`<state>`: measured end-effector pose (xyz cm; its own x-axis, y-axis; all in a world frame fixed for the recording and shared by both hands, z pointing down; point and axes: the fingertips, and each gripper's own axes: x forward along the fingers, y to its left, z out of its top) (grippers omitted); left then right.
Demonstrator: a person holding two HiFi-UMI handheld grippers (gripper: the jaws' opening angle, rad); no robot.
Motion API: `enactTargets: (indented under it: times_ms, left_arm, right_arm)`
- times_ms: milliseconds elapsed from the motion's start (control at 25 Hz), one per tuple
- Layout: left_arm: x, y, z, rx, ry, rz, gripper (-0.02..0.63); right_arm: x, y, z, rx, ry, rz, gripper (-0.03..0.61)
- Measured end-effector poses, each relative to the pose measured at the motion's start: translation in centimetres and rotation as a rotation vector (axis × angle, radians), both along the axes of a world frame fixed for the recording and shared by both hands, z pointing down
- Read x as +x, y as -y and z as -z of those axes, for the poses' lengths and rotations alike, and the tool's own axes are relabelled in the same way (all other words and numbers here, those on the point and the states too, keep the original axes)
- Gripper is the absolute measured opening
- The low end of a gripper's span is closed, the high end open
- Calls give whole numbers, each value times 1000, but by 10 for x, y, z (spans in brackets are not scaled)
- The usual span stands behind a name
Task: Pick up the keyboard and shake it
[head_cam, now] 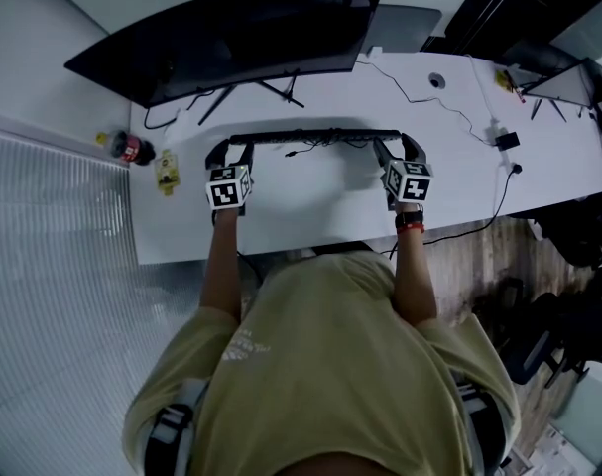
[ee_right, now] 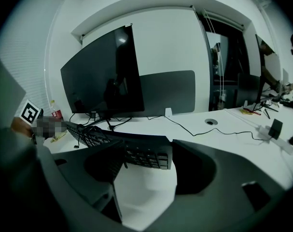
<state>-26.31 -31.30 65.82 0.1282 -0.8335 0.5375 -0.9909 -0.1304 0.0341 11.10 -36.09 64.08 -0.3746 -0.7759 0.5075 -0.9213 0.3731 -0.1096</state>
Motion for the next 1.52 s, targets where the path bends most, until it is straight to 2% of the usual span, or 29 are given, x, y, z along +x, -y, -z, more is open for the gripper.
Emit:
enactTargets:
  times_ms: [800, 1520]
  left_arm:
    - [14, -60, -27, -80, 58, -28, 262]
    - [19, -92, -75, -218, 126, -68, 262]
  right_arm:
    - [11, -63, -32, -70, -58, 15, 311]
    - [18, -87, -68, -132, -159, 52, 311]
